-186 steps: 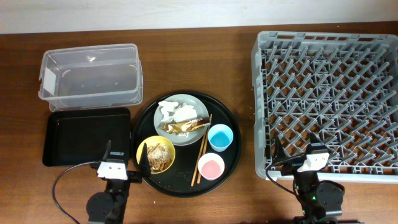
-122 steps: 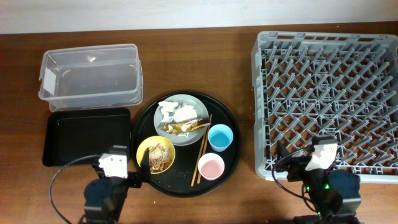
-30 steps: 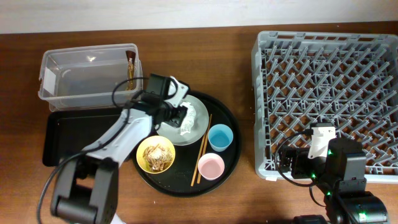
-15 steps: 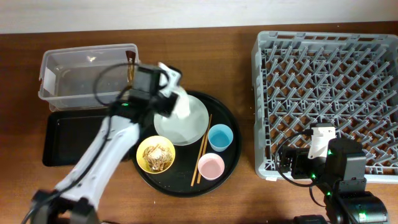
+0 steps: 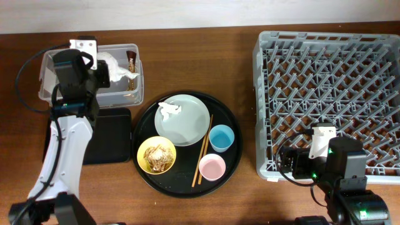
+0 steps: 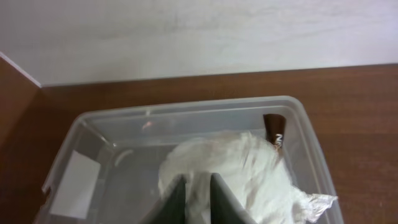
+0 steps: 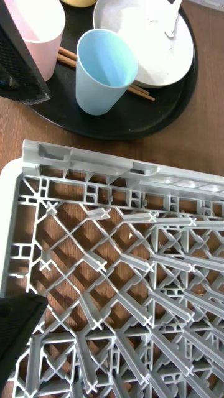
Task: Sort waste into correct bins and load items into the dishwasher rack
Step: 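Drop the tissue into the clear bin, return left gripper to plate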
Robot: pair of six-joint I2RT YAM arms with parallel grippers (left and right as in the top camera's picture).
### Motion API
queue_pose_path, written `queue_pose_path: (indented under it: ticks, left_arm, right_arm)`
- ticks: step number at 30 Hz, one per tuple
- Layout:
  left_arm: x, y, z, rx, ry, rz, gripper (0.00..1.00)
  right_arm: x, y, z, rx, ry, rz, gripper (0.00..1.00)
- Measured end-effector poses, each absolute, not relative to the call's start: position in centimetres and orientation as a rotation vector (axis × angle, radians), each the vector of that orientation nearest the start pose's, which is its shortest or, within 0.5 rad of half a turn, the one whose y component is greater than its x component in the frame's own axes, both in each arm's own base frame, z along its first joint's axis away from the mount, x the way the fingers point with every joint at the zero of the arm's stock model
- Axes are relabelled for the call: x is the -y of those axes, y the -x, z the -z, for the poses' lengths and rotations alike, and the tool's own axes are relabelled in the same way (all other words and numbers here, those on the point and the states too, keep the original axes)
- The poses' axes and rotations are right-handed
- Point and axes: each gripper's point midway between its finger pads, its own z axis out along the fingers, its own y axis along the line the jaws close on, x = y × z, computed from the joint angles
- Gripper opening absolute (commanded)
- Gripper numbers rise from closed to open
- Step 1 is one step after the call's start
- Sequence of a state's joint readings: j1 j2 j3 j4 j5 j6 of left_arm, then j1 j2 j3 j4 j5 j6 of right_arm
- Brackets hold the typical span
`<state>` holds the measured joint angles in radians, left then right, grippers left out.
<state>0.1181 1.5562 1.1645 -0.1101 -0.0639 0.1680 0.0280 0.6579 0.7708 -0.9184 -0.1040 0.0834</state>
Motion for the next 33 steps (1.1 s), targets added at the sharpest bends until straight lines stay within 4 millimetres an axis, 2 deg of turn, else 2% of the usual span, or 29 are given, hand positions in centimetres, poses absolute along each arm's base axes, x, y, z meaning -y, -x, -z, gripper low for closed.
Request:
queue_pose_path:
  ticks: [1,2,6,9,12,15,16,19,21,23,27,28,30,31,33]
  left_arm:
    - [-7.0,-47.8,-21.3,-2.098,-0.009,-0.242,0.48]
    - [-7.0,-47.9,-20.5,-2.116,-0.010,-0.241,0.53]
    - [-6.8,-48.0,-19.9,-2.132,-0.014,-0.236,0.53]
    - [-3.0,-46.8,-17.6,-2.237,-0.119,-0.111,0.53]
    - [4.1,-44.6,-15.4,-2.340,-0.308,0.050,0.57]
    - [8.8,-42.8,-13.9,-2.394,-0.446,0.133,0.59]
    - [9.8,-42.6,-13.2,-2.407,-0.474,0.148,0.59]
    - [12.0,-42.1,-8.9,-2.495,-0.552,0.180,0.59]
    - [12.3,-42.0,-6.2,-2.551,-0.566,0.185,0.59]
    - [12.2,-42.0,-5.0,-2.573,-0.568,0.186,0.57]
    - [12.3,-42.0,-3.5,-2.597,-0.570,0.187,0.30]
    - [12.3,-42.0,-3.4,-2.600,-0.576,0.185,0.16]
    - [12.2,-42.0,-3.4,-2.601,-0.571,0.187,0.04]
    - [12.3,-41.9,-3.4,-2.603,-0.574,0.187,0.01]
    - [12.2,-41.8,-3.3,-2.608,-0.573,0.188,0.01]
  right_arm:
    - [-2.4,-21.7,-18.4,-2.386,-0.017,-0.177,0.98]
    - [-2.4,-21.8,-18.3,-2.389,-0.017,-0.177,0.98]
    - [-2.4,-21.8,-18.3,-2.390,-0.017,-0.177,0.98]
    - [-2.4,-21.8,-18.3,-2.389,-0.017,-0.177,0.98]
    - [-2.4,-21.8,-18.3,-2.388,-0.017,-0.177,0.98]
    - [-2.4,-21.8,-18.3,-2.388,-0.017,-0.177,0.98]
    - [-2.4,-21.8,-18.3,-2.388,-0.017,-0.177,0.98]
    - [-2.4,-21.8,-18.3,-2.388,-0.017,-0.177,0.98]
    - [-2.4,-21.8,-18.3,-2.388,-0.018,-0.177,0.98]
    - [-2.4,-21.8,-18.3,-2.388,-0.016,-0.177,0.98]
    - [-2.4,-21.8,-18.3,-2.388,-0.017,-0.177,0.98]
    - [-2.4,-21.8,-18.3,-2.388,-0.016,-0.177,0.98]
    - [-2.4,-21.8,-18.3,-2.388,-0.016,-0.177,0.98]
    - [-2.4,-21.8,-18.3,-2.388,-0.017,-0.177,0.98]
    - [-2.4,-21.8,-18.3,-2.388,-0.017,-0.177,0.98]
